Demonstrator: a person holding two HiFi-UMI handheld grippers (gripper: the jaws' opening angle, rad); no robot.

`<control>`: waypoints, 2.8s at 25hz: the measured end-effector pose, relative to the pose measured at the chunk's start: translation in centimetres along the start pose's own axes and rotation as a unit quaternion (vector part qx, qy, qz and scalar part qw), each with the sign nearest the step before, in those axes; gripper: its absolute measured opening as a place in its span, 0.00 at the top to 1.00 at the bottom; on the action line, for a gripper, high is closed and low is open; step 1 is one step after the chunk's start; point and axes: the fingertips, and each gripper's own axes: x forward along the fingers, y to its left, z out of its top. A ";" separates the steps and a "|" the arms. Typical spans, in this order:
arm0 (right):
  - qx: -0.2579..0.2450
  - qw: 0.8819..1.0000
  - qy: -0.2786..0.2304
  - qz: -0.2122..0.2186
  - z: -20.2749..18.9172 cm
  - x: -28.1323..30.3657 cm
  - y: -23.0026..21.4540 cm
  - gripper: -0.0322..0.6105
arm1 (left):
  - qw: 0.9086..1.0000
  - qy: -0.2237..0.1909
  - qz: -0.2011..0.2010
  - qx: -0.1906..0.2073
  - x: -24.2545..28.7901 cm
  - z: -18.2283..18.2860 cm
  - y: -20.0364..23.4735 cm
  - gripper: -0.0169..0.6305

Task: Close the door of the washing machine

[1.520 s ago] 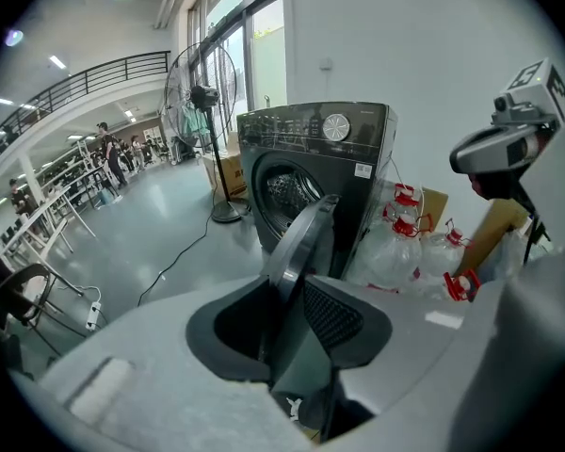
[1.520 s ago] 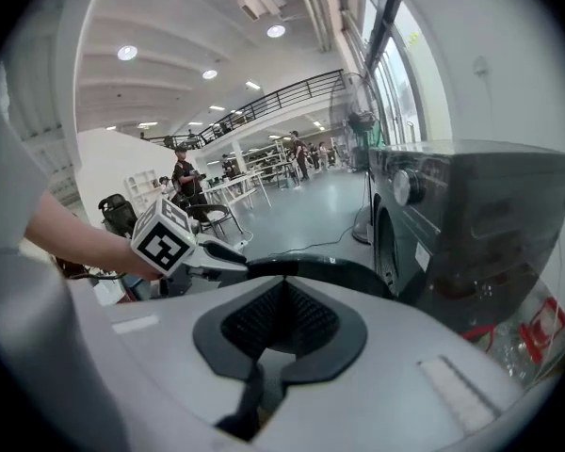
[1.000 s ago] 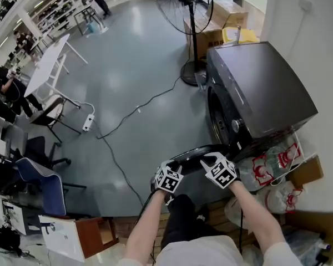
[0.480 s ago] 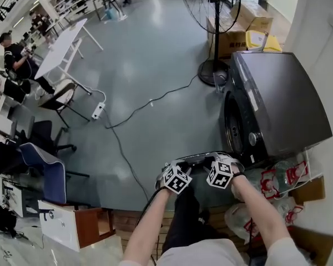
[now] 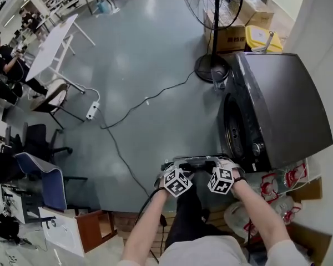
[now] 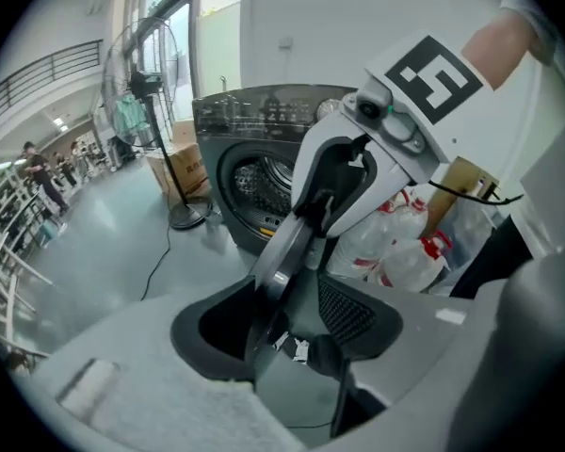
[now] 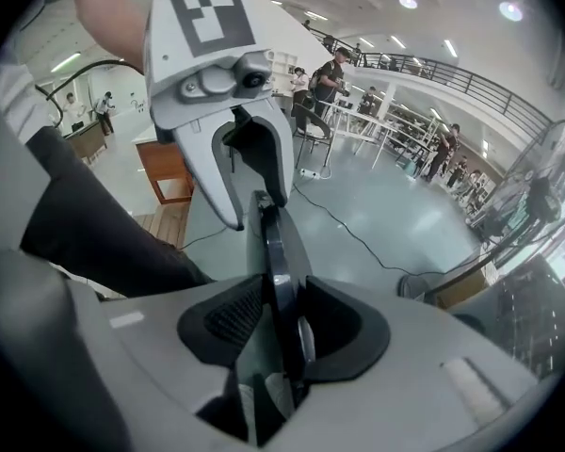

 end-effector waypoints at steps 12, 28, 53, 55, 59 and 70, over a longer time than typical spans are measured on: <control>0.079 0.997 0.027 -0.002 0.5 0.8 -3.1 0.73 | 0.995 0.027 -0.067 0.075 2.3 2.0 3.6 0.72; 0.228 0.971 0.072 0.032 0.7 1.2 -5.2 0.71 | 0.986 0.038 -0.145 0.078 3.5 2.9 5.2 0.72; 0.288 0.951 0.108 0.010 0.5 1.3 -6.5 0.71 | 0.976 0.017 -0.209 0.051 3.8 4.2 6.3 0.72; 0.289 0.951 0.113 0.011 0.4 1.4 -6.4 0.70 | 0.977 0.014 -0.209 0.045 3.7 4.2 6.3 0.72; 0.289 0.949 0.123 0.009 0.3 1.5 -6.6 0.70 | 0.977 0.016 -0.208 0.042 3.8 4.2 6.3 0.72; 0.324 0.940 0.109 -0.010 0.0 1.8 -9.6 0.70 | 0.978 0.012 -0.202 0.057 5.3 6.3 8.8 0.70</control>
